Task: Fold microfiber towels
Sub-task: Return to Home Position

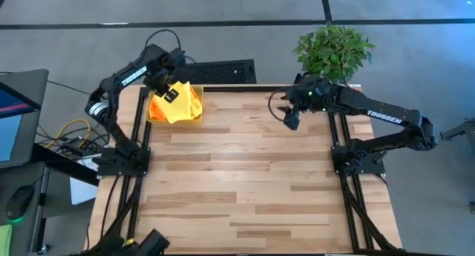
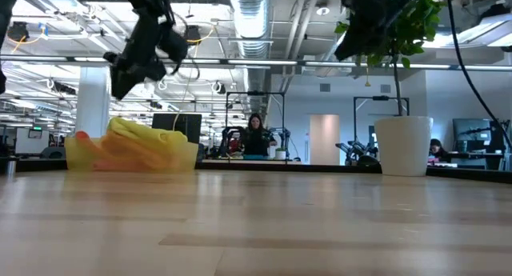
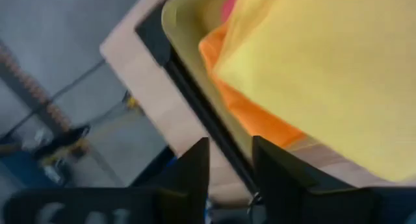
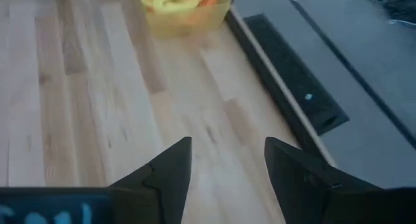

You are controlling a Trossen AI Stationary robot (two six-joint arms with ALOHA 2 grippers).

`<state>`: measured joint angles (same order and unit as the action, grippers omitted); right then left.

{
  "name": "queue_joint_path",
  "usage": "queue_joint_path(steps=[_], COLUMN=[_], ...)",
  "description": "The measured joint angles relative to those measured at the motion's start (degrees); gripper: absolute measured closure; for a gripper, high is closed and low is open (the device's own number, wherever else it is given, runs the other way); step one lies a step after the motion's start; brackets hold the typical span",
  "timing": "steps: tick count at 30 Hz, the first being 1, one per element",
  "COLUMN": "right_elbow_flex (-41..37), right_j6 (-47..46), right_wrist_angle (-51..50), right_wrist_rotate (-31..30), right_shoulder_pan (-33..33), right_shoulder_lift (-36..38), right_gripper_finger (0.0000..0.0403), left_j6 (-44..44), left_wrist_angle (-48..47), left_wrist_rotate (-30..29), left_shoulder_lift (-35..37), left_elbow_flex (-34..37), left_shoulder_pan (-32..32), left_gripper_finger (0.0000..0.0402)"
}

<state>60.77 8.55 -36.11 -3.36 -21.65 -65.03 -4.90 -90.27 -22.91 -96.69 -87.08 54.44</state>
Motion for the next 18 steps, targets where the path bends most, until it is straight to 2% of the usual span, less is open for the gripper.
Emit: queue_joint_path(steps=[3, 6, 10, 12, 15, 18], right_elbow_flex=[5.1, 9.7, 13.4, 13.4, 12.9, 12.9], right_j6=[0.5, 1.4, 4.4, 4.8, 3.2, 2.5], right_wrist_angle=[-4.1, -7.6, -9.7, -9.7, -9.6, -10.6], right_wrist_rotate=[-1.5, -1.7, -1.7, -1.3, 0.5, 6.9], right_shoulder_pan=[-0.8, -1.6, -2.6, -3.5, -5.4, -7.9], right_shoulder_lift=[0.2, 0.5, 2.8, 4.6, 7.7, 10.7], right_gripper_finger=[0.02, 0.0238, 0.0327, 0.0377, 0.0386, 0.0377], left_j6=[1.0, 0.8, 1.0, 1.3, 1.8, 2.6], left_wrist_angle=[1.1, 4.6, 11.4, 16.4, 24.4, 34.8], left_wrist_rotate=[1.8, 4.6, 12.0, 13.8, 15.6, 19.4], left_shoulder_lift=[4.3, 11.3, 22.6, 28.1, 36.5, 44.7], left_elbow_flex=[-1.2, -1.0, 1.8, 4.2, 9.7, 17.7], left_shoulder_pan=[-1.6, -3.5, -6.1, -7.9, -10.5, -12.2], left_gripper_finger=[0.034, 0.039, 0.0394, 0.0399, 0.04, 0.0401])
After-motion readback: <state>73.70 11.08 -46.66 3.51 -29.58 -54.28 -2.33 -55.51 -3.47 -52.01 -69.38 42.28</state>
